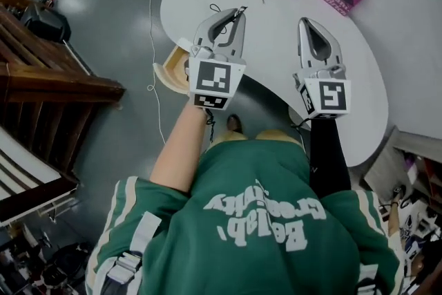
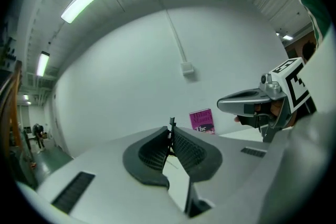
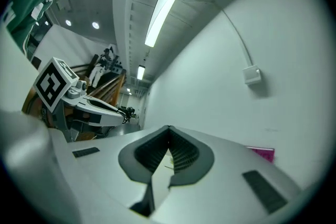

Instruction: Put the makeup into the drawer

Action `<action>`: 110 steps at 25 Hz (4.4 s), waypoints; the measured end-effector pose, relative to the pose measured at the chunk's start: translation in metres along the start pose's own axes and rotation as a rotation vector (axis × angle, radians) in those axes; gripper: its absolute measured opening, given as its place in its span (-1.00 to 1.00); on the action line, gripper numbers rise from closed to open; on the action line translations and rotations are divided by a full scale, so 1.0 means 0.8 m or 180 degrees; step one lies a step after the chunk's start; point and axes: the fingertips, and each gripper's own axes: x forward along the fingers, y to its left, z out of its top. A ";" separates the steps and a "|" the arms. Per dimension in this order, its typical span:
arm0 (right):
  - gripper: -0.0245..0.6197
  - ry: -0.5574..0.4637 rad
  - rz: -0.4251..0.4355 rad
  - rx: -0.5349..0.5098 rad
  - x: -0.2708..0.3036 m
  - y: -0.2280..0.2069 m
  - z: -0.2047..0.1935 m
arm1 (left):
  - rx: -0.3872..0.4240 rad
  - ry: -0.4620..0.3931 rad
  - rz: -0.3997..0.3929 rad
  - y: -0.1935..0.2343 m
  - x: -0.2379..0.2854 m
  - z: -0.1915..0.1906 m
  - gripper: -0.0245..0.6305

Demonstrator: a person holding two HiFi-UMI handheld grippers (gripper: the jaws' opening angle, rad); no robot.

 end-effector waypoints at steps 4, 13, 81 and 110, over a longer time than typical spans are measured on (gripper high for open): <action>-0.90 -0.0091 0.0471 0.0044 0.060 0.081 0.006 | -0.0017 0.0105 0.0447 0.080 -0.054 -0.021 -0.80; -0.90 -0.0202 0.1153 0.0065 0.128 0.236 0.024 | -0.0102 0.0238 0.1102 0.194 -0.166 -0.057 -0.80; -0.90 0.0308 0.1010 -0.0177 0.113 0.228 -0.031 | -0.0824 0.1808 0.0641 0.151 -0.168 -0.430 -0.42; -0.90 -0.0054 0.1206 -0.0071 0.131 0.272 0.014 | -0.0165 0.0165 0.1409 0.257 -0.211 -0.085 -0.88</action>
